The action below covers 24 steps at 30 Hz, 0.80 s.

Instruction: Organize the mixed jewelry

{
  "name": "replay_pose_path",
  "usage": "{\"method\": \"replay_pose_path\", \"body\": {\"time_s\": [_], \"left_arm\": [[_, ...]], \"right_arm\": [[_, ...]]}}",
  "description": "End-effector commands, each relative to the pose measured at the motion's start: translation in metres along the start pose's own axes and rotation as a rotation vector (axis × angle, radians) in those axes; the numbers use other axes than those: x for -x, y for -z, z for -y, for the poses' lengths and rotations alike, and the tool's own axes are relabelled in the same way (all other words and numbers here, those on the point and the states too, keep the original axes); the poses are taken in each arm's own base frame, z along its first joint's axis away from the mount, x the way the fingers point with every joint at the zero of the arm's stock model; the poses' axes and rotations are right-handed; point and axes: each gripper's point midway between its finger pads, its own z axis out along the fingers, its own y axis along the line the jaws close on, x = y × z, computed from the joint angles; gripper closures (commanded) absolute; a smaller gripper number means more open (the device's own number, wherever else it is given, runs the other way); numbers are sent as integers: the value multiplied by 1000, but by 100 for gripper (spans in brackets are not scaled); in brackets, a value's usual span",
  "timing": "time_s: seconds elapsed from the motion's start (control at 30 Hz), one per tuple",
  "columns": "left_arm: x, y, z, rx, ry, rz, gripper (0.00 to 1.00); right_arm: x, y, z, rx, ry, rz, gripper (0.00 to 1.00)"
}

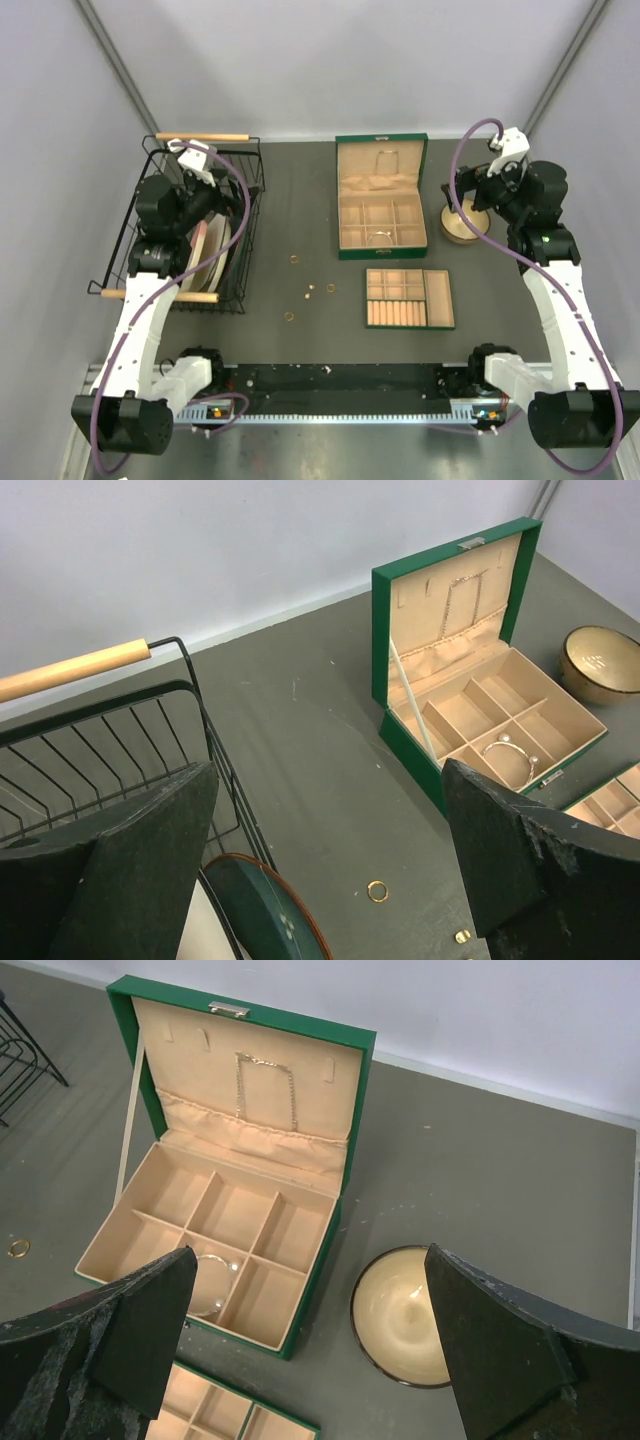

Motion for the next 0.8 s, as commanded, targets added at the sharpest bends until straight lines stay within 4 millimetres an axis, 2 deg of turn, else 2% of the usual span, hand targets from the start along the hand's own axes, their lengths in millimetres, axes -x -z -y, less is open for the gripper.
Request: {"method": "replay_pose_path", "body": {"time_s": [0.0,0.27,0.47,0.63,0.67,0.7,0.77], "left_arm": [[9,5,10,-41,-22,36,1],[10,7,19,-88,-34,37,1],[6,9,41,-235,-83,25,1],[-17,4,56,-321,-175,-58,1],[-27,3,54,-298,-173,-100,1],[-33,1,64,-324,-188,-121,1],[-49,-1,67,-326,-240,-183,1]], "right_arm": [[12,7,-6,18,10,50,1],[7,4,-6,25,11,39,1],[2,2,-7,35,16,28,1],[-1,1,-10,52,23,24,1],[-3,0,-9,54,23,20,1],[-3,0,-10,59,22,19,1],[-5,-2,-11,64,23,14,1]]}}
